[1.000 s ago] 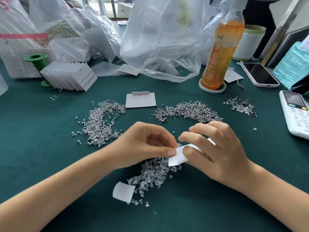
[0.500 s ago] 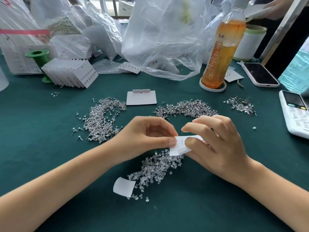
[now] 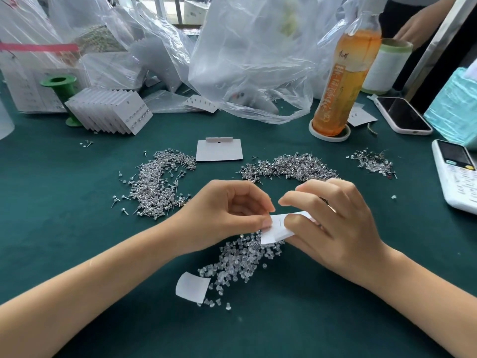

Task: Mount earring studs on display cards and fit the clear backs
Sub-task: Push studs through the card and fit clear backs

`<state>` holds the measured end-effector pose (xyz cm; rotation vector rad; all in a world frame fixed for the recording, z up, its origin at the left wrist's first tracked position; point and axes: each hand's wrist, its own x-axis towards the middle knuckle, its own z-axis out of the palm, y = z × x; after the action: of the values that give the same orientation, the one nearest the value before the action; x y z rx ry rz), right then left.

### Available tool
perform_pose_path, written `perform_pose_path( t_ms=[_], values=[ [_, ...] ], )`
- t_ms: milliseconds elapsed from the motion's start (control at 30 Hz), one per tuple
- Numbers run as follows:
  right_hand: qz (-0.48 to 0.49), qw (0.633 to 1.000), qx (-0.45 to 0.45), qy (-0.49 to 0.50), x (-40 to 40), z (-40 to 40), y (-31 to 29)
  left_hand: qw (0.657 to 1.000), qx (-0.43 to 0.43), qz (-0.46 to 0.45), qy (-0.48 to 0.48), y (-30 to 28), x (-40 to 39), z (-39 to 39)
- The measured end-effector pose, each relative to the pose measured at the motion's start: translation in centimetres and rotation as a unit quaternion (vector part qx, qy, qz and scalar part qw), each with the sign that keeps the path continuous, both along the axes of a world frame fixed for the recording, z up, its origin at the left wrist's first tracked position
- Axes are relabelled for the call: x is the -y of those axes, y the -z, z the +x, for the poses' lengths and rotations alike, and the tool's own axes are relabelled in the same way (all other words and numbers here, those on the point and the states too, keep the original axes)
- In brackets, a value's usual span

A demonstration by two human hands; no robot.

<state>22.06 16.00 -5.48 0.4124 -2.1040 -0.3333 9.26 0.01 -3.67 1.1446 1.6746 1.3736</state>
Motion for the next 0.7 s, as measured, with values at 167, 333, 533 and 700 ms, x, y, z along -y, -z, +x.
perform_pose_path(
  t_ms=[167,333,533,700],
  values=[
    [0.008,1.0,-0.017,-0.001,-0.1,0.1,0.2,1.0,-0.008,-0.001,0.014,0.0,0.0,0.0],
    [0.008,1.0,-0.018,-0.004,0.0,0.1,0.2,0.999,-0.015,0.002,0.031,0.0,0.0,0.0],
    [-0.172,0.985,0.004,0.011,-1.1,-0.1,0.2,0.985,-0.134,0.069,-0.086,-0.2,-0.1,-0.7],
    [-0.285,0.958,-0.002,0.038,-1.4,-0.5,0.1,0.953,-0.301,-0.005,-0.035,0.3,0.0,-1.2]
  ],
)
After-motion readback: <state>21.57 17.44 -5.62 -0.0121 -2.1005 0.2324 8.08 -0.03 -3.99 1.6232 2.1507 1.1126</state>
